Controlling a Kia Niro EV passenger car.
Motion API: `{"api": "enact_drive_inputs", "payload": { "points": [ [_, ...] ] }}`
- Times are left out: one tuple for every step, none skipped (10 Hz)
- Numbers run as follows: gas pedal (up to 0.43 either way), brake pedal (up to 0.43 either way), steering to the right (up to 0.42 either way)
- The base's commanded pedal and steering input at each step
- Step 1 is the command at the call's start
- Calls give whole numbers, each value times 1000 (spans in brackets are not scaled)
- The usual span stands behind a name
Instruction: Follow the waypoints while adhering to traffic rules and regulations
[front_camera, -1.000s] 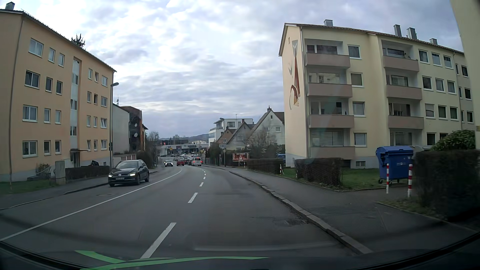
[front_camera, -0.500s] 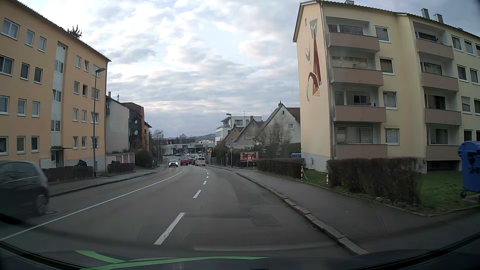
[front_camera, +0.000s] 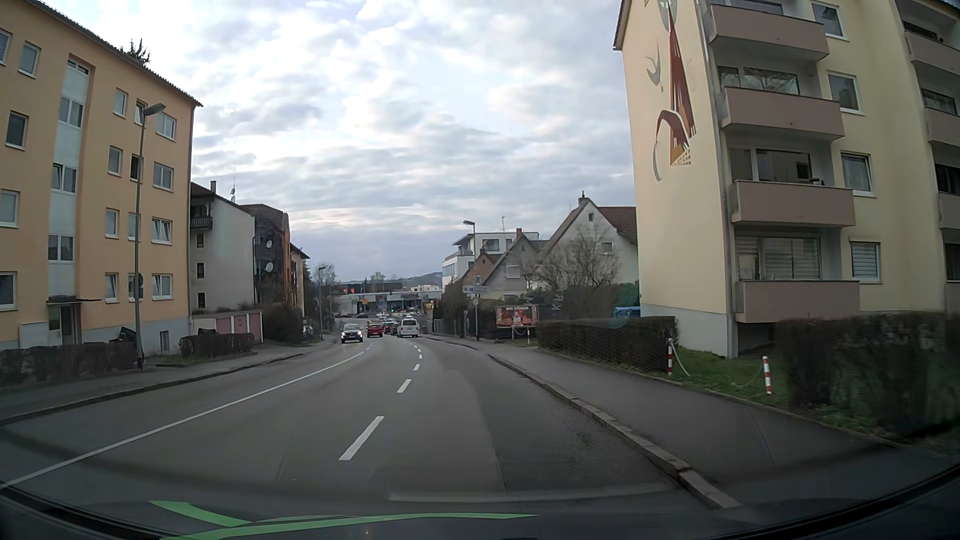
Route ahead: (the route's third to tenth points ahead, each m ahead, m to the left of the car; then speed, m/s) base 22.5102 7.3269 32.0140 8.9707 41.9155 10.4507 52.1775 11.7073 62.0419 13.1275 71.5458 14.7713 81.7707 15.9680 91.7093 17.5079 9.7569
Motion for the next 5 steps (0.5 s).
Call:
{"api": "enact_drive_inputs", "payload": {
  "points": [
    [0,0,-20],
    [0,0,-18],
    [0,0,-18],
    [0,0,-17],
    [8,0,-12]
  ]
}}
